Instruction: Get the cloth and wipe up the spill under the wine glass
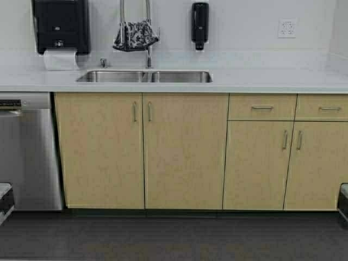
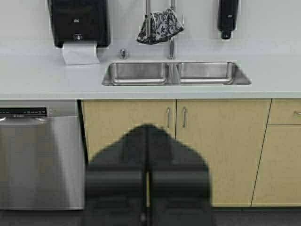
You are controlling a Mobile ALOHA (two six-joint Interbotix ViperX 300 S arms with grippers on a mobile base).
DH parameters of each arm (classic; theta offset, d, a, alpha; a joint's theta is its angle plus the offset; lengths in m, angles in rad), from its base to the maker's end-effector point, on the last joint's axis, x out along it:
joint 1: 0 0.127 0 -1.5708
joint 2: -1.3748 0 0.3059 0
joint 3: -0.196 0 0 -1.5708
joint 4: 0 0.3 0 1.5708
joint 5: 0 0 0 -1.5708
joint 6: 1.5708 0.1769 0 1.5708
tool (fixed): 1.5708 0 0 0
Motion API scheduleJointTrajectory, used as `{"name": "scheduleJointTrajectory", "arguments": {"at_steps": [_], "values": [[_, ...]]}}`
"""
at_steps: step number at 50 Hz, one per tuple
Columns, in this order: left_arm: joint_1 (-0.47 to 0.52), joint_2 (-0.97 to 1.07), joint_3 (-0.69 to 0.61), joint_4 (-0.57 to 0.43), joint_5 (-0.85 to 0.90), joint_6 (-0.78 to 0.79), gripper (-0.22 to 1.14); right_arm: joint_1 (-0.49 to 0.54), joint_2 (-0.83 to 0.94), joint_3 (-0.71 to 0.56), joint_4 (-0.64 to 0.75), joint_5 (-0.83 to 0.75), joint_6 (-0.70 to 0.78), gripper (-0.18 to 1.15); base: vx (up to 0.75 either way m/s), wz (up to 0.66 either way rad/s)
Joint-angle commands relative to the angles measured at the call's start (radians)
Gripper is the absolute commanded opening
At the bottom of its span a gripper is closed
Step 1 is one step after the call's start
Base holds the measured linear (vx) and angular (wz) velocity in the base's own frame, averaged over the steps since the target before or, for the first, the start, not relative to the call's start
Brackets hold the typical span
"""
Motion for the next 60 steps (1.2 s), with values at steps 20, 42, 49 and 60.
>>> {"name": "scheduleJointTrajectory", "arguments": {"at_steps": [20,42,49,60], "values": [[-0.011,-0.017,-0.005,-0.002,0.031,-0.057,0.03,0.002,0.009,0.000,-0.005,-0.005,0.028,0.05,0.02,-0.01],[-0.011,-0.018,-0.005,-0.002,0.031,-0.061,0.03,0.002,0.009,0.000,-0.008,-0.006,0.009,0.05,0.12,-0.08],[-0.011,-0.025,-0.003,-0.003,0.031,-0.061,0.03,0.002,0.009,-0.005,-0.006,-0.005,0.011,0.05,0.22,-0.13],[-0.009,0.003,0.002,-0.002,0.023,-0.051,0.03,0.002,0.023,-0.006,-0.008,-0.012,0.015,0.05,0.24,-0.09]]}}
